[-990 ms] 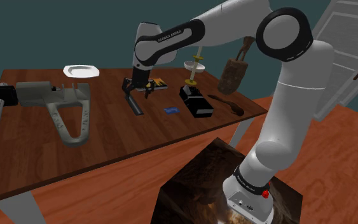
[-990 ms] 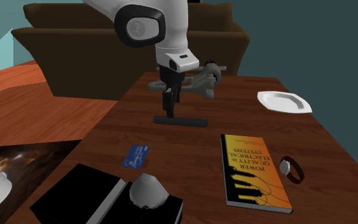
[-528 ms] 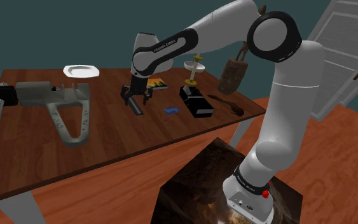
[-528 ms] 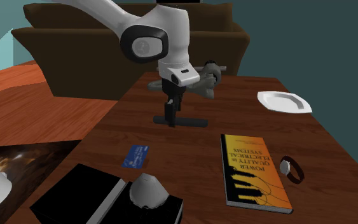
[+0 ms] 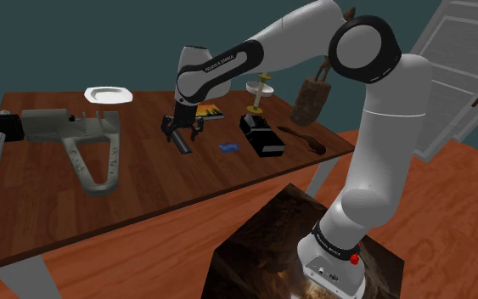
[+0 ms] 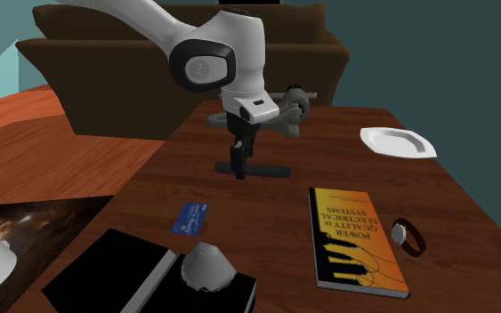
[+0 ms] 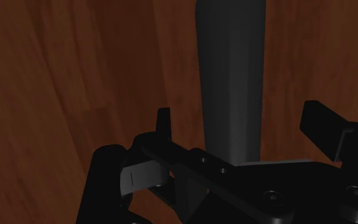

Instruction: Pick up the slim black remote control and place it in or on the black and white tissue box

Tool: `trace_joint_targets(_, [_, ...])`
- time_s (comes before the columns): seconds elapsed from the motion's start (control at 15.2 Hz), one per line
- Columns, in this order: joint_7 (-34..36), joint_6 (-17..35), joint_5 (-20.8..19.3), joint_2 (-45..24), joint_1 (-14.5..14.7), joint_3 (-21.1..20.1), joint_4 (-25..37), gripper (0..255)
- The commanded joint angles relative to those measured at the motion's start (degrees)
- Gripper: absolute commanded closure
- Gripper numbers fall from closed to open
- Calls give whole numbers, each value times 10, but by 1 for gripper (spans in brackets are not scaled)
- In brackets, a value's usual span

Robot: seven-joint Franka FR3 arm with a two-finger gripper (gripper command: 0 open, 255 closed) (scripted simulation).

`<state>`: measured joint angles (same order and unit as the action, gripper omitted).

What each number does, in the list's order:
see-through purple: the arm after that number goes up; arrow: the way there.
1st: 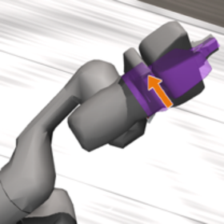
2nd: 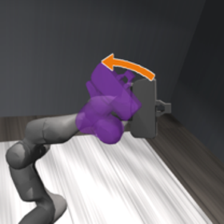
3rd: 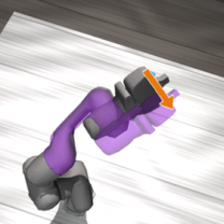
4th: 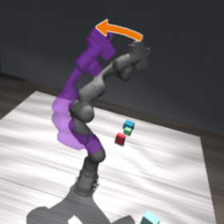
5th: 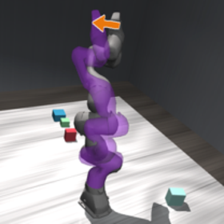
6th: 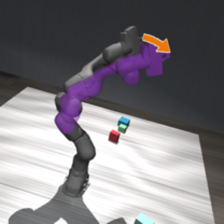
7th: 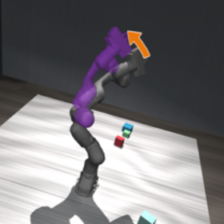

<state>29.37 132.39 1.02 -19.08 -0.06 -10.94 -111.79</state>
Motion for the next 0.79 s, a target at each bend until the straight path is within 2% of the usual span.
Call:
trace_joint_targets(0.0, [0, 0, 0, 0, 0, 0, 0, 255])
trace_joint_targets(0.59, [0, 0, 0, 0, 0, 0, 0, 255])
trace_joint_targets(0.73, [0, -13, 2, 9, -1, -1, 4, 255])
